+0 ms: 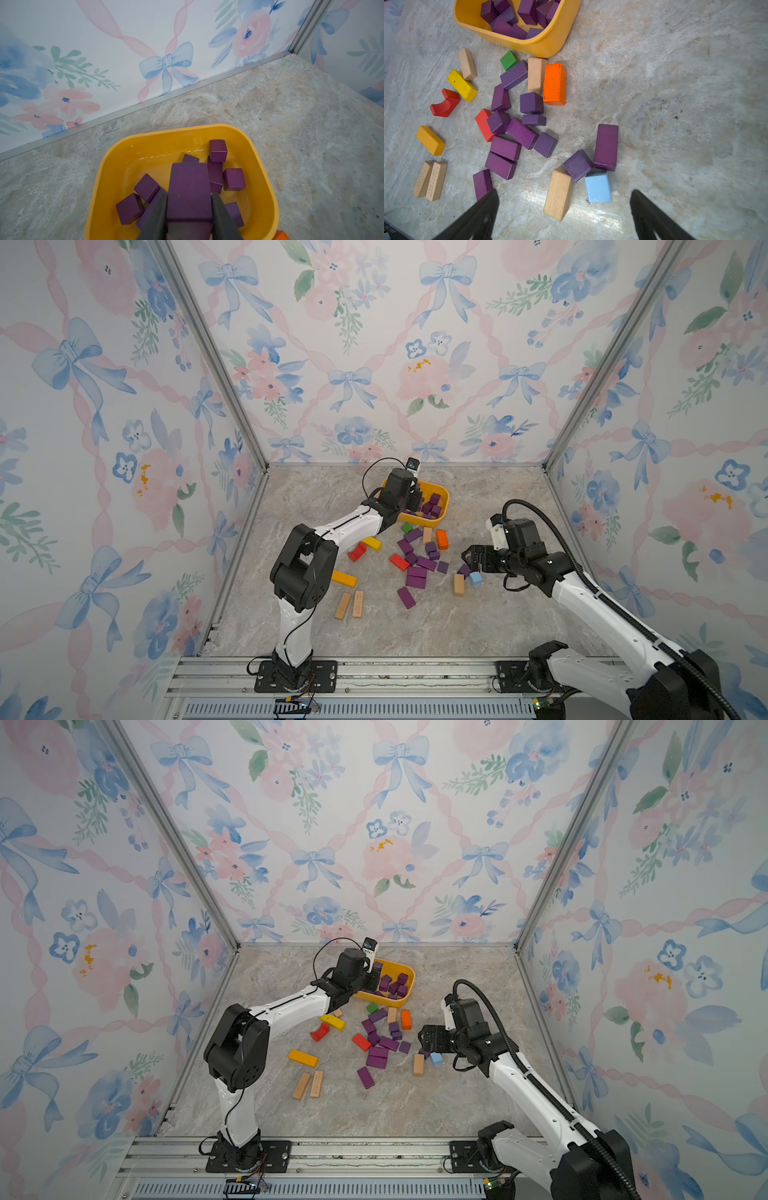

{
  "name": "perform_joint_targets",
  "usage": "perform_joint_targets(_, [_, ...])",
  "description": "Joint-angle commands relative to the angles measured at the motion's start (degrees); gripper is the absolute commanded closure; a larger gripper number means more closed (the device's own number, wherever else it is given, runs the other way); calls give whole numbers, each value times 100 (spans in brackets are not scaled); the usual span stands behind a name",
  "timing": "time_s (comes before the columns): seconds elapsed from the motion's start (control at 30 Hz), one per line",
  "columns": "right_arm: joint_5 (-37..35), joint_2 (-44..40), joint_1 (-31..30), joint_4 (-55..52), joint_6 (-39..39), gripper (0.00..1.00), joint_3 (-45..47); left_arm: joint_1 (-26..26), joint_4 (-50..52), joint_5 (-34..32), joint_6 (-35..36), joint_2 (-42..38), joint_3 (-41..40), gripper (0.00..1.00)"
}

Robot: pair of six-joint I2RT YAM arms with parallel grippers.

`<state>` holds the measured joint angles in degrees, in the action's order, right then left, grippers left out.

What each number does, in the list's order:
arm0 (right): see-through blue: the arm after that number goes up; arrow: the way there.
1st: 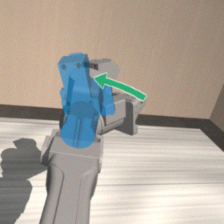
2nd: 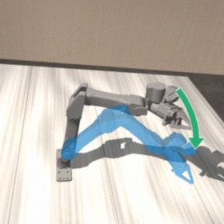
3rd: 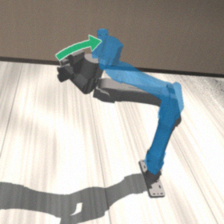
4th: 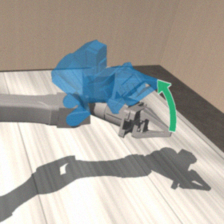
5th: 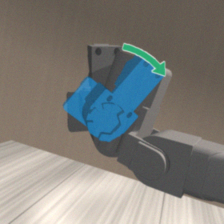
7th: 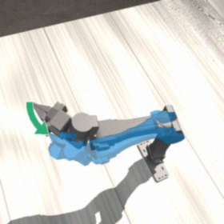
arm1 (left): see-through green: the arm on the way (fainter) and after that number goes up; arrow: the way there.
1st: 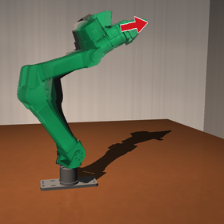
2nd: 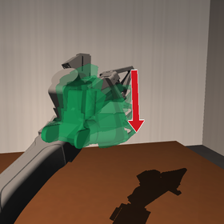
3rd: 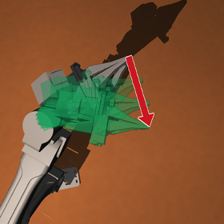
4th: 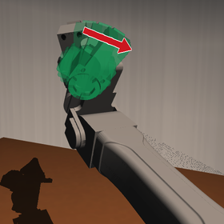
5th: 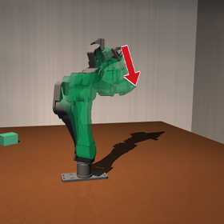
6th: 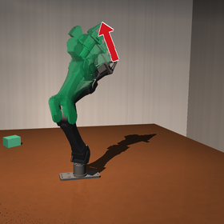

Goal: Pick purple bricks into the storage bin
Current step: Place the building block in the storage box.

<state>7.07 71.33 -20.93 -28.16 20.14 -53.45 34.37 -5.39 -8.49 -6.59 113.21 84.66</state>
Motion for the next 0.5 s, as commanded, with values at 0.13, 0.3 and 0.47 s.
perform_joint_targets(0.13, [-72, 402, 81, -332, -144, 3, -332, -110, 27, -95, 147, 346, 512, 23])
perform_joint_targets(0.3, [-123, 393, 97, -418, -158, 3, -338, -110, 29, -182, 202, 306, 576, 2])
perform_joint_targets(0.47, [-180, 321, 107, -487, -140, 3, -333, -107, 11, -266, 150, -42, 353, 2])
